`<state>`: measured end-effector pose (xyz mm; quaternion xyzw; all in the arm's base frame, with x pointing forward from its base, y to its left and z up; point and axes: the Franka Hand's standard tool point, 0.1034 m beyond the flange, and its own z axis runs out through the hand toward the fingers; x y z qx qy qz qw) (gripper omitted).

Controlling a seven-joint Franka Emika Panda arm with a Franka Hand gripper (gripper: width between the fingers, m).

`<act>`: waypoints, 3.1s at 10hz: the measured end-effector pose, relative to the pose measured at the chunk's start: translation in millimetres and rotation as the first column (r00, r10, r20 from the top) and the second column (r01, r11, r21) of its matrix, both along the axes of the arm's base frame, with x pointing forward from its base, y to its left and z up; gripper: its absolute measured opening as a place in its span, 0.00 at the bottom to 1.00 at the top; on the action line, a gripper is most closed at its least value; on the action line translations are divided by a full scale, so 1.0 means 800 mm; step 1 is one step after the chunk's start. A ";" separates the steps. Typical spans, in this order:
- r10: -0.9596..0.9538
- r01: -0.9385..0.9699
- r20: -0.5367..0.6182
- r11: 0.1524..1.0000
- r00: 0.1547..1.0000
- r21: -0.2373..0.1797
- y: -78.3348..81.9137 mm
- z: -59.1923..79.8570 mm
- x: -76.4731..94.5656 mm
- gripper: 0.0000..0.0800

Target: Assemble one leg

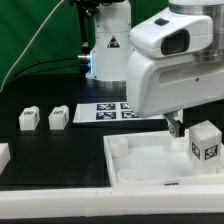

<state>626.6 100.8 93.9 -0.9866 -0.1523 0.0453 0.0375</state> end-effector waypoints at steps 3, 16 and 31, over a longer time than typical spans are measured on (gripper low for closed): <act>-0.009 0.009 0.012 1.000 1.000 0.003 -0.001 -0.005 0.017 0.81; -0.006 0.006 0.004 1.000 1.000 0.002 0.005 -0.016 0.006 0.63; -0.862 0.856 -0.010 0.504 0.506 -0.112 0.005 -0.018 0.004 0.37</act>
Offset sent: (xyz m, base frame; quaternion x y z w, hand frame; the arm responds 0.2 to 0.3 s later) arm 0.0075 0.0085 0.0082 -0.0108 -0.0002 0.0122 0.9999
